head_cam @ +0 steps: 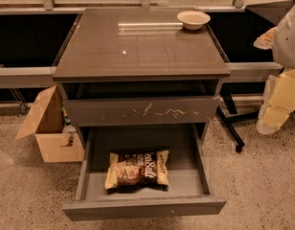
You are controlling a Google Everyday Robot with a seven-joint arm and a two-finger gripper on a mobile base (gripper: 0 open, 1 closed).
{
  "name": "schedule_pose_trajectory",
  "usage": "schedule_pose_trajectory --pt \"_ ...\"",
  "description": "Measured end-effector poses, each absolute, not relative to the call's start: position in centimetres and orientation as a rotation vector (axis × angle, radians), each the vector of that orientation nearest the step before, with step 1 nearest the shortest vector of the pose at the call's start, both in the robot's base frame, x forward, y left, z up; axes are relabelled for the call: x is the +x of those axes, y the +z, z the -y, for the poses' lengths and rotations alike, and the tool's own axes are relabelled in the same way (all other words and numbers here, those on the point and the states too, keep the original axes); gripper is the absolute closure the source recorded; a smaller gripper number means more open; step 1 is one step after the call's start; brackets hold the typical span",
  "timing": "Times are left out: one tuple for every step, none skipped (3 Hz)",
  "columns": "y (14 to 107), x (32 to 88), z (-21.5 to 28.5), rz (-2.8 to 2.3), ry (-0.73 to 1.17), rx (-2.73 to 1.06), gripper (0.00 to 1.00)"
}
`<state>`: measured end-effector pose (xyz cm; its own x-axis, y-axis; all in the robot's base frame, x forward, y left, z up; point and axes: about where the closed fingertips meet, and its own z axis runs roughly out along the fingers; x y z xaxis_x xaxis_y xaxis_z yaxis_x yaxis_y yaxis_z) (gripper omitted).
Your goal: Pick brown chip bag from middle drawer and place on counter
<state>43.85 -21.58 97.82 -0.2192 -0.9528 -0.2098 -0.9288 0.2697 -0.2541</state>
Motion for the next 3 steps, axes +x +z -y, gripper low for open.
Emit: schedule_pose_trajectory --pt "97.8 43.9 21.6 -2.223 -0.105 -1.720 0.00" --pt "95.9 44.9 20.4 -2.172 -0.016 -1.717 0.00" --pt "92.8 46.1 18.9 -2.113 0.123 -1.703 0.00"
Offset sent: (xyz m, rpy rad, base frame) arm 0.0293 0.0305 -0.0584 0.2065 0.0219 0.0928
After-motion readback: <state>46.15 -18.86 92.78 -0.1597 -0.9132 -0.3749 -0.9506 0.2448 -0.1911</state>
